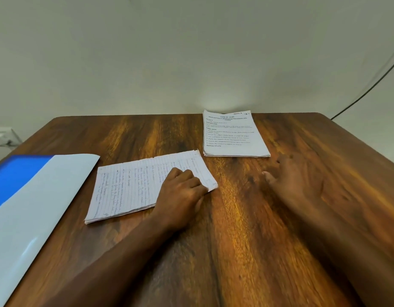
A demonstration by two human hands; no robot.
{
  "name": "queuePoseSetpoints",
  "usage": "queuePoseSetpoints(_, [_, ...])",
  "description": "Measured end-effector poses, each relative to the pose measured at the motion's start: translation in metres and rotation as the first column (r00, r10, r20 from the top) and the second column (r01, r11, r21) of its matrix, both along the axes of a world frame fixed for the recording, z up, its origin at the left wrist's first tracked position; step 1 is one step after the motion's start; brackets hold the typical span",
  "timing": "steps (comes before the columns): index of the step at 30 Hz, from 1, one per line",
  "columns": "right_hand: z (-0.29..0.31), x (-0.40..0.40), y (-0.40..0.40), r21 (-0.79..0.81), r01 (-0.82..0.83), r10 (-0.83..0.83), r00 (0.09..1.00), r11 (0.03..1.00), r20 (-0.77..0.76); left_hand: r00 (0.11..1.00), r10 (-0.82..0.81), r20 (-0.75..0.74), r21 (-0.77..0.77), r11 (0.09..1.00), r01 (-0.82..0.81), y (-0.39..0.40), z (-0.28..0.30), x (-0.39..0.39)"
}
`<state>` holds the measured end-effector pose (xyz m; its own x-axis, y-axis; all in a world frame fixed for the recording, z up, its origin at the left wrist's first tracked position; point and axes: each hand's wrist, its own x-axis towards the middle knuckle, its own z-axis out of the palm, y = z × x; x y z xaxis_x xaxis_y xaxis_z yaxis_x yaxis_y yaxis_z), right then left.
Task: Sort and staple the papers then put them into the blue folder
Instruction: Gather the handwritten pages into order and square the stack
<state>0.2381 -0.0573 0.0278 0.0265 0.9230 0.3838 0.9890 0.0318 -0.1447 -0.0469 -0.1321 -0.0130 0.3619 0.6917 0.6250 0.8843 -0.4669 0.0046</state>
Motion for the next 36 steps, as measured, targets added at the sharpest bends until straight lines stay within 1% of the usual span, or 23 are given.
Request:
queuePoseSetpoints(3, [-0.014, 0.012, 0.006, -0.098, 0.136, -0.131, 0.99, 0.986, 0.055, 1.0, -0.002, 0.006, -0.001, 1.0, 0.002, -0.001, 0.0, -0.002])
queuePoseSetpoints(4, [-0.016, 0.014, 0.008, -0.109, 0.153, -0.147, 0.987, 0.982, 0.059, 1.0, 0.0, 0.009, -0.004, 1.0, 0.0, -0.001, 0.0, -0.003])
queuePoseSetpoints(8, [-0.022, 0.018, 0.013, -0.156, 0.15, -0.152, 0.988, 0.976, 0.002, 1.0, 0.004, 0.024, -0.016, 1.0, -0.004, 0.001, -0.002, -0.003])
queuePoseSetpoints(13, [0.0, 0.014, -0.001, -0.152, 0.115, -0.125, 0.99, 0.982, -0.062, 0.999, -0.011, 0.047, -0.021, 1.0, 0.012, 0.002, -0.003, -0.001])
queuePoseSetpoints(17, [-0.004, 0.007, -0.002, -0.139, 0.017, -0.032, 0.994, 0.99, -0.107, 0.999, -0.011, 0.052, -0.014, 1.0, 0.012, 0.003, -0.003, -0.003])
queuePoseSetpoints(21, [-0.005, -0.002, -0.009, -0.069, -0.108, 0.107, 0.994, 0.992, -0.03, 0.999, -0.01, 0.048, -0.008, 1.0, 0.011, 0.002, -0.005, -0.005])
queuePoseSetpoints(26, [-0.012, -0.001, -0.005, -0.101, -0.089, 0.085, 0.995, 0.991, -0.046, 0.999, -0.015, 0.042, -0.008, 1.0, 0.016, 0.002, -0.004, -0.004])
queuePoseSetpoints(29, [-0.018, -0.002, -0.001, -0.127, -0.098, 0.086, 0.992, 0.987, -0.094, 0.999, -0.016, 0.035, -0.003, 1.0, 0.016, 0.001, -0.003, -0.005])
queuePoseSetpoints(31, [-0.02, -0.007, -0.007, -0.08, -0.156, 0.152, 0.987, 0.984, -0.06, 0.999, -0.015, 0.033, -0.007, 1.0, 0.015, 0.0, -0.003, -0.006])
queuePoseSetpoints(33, [-0.022, -0.016, -0.015, -0.023, -0.27, 0.271, 0.963, 0.962, 0.009, 1.0, -0.015, 0.027, -0.008, 1.0, 0.015, -0.001, -0.002, -0.006])
queuePoseSetpoints(34, [-0.02, -0.022, -0.02, -0.012, -0.321, 0.321, 0.947, 0.947, -0.003, 1.0, -0.017, 0.024, -0.008, 1.0, 0.017, -0.002, -0.002, -0.006])
queuePoseSetpoints(35, [-0.02, -0.028, -0.024, -0.007, -0.358, 0.357, 0.932, 0.934, -0.062, 1.0, -0.018, 0.022, -0.008, 1.0, 0.018, -0.002, -0.001, -0.006])
queuePoseSetpoints(36, [-0.019, -0.034, -0.029, -0.016, -0.379, 0.372, 0.914, 0.925, -0.162, 1.0, -0.018, 0.021, -0.008, 1.0, 0.018, -0.002, -0.001, -0.006])
